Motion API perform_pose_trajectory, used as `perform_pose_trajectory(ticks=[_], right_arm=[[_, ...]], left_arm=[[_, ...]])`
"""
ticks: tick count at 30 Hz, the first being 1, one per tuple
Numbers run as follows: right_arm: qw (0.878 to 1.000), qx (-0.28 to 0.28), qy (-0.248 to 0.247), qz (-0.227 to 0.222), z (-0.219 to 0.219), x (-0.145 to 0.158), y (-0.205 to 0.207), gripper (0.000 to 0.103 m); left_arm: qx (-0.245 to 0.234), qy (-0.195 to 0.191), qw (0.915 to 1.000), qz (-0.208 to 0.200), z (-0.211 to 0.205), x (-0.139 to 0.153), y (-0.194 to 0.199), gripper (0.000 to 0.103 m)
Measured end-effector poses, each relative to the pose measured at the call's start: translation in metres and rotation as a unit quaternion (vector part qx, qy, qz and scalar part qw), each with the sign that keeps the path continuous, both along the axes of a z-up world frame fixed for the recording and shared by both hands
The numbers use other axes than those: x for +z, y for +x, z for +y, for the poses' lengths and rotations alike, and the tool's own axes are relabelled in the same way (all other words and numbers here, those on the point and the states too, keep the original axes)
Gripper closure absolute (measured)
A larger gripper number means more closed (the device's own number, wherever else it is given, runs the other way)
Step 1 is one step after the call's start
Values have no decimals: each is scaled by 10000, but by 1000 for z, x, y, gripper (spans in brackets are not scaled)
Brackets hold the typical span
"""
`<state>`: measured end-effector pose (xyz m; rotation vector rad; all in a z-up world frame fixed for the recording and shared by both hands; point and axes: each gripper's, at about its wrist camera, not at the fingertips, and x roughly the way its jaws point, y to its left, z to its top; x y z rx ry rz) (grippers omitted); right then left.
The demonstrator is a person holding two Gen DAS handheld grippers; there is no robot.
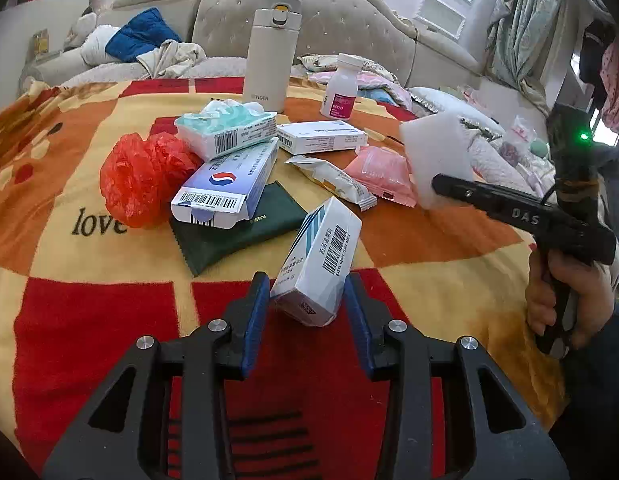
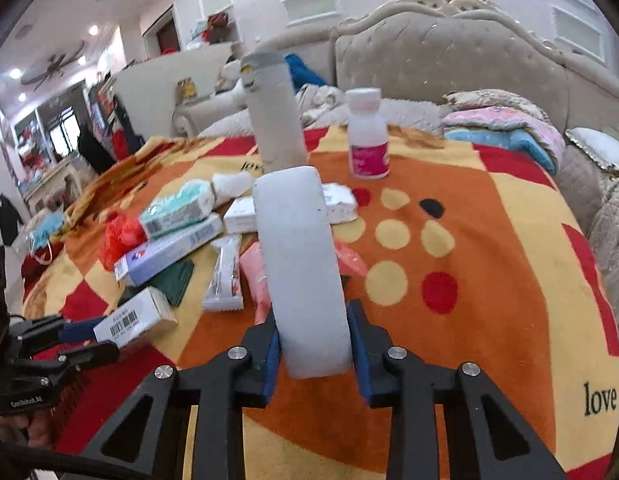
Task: Collect trash
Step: 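Grasp the white medicine box with the left gripper while the right grasps the white eraser sponge, then carry the box and eraser sponge over the black bin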
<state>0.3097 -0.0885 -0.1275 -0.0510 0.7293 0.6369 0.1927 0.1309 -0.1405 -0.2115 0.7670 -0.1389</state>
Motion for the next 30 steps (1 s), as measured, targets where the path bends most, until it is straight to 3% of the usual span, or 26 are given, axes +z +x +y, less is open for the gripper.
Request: perform_pose_trajectory(ticks=[9, 16, 30], right_arm=[[9977, -358, 574, -85, -44, 26, -43, 75], [9951, -768, 619, -112, -112, 33, -98, 75], [9798, -1847, 690, -344, -228, 46, -134, 75]], left_arm=[[-5, -156, 9999, -49, 4, 0, -1, 70], [1, -8, 9996, -300, -6, 10, -13, 72], [-478, -742, 9935, -717, -101, 65, -36, 73]])
